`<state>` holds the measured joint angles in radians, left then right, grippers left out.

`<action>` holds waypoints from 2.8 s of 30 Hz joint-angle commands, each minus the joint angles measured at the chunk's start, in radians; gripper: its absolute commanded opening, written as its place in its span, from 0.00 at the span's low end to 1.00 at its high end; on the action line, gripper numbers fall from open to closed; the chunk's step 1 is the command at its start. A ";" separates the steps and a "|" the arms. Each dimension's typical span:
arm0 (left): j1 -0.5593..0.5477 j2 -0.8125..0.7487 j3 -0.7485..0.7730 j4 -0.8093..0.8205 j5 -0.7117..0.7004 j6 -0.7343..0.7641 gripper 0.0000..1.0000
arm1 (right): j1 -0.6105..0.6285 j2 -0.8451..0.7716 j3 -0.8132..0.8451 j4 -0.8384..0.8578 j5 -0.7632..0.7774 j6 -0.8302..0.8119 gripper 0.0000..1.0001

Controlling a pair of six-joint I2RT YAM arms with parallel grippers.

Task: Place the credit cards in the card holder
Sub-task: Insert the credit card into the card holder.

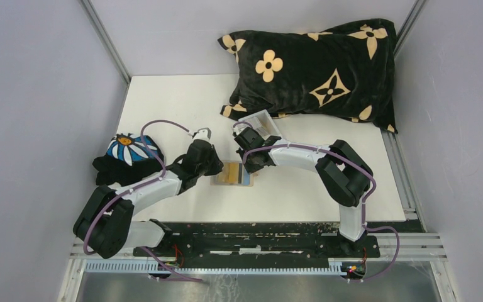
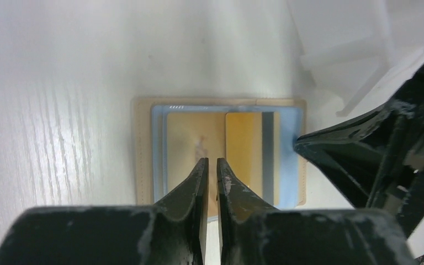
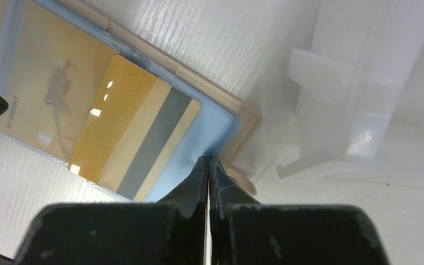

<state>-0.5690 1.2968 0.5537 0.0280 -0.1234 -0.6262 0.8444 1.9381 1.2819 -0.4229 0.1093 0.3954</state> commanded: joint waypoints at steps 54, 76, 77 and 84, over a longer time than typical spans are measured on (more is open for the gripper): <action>-0.037 0.205 0.097 0.059 0.143 0.091 0.03 | -0.002 0.042 -0.051 -0.053 0.036 -0.005 0.01; -0.080 0.239 0.124 0.092 0.158 0.059 0.03 | -0.004 0.027 -0.057 -0.051 0.042 -0.013 0.01; -0.082 0.239 0.125 0.092 0.157 0.057 0.03 | -0.004 0.027 -0.056 -0.050 0.041 -0.012 0.01; -0.086 0.201 0.148 0.058 0.125 0.049 0.04 | -0.004 0.015 -0.044 -0.055 0.054 -0.016 0.06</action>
<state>-0.6380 1.5288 0.6468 0.0753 0.0093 -0.5529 0.8444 1.9301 1.2655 -0.4038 0.1108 0.3988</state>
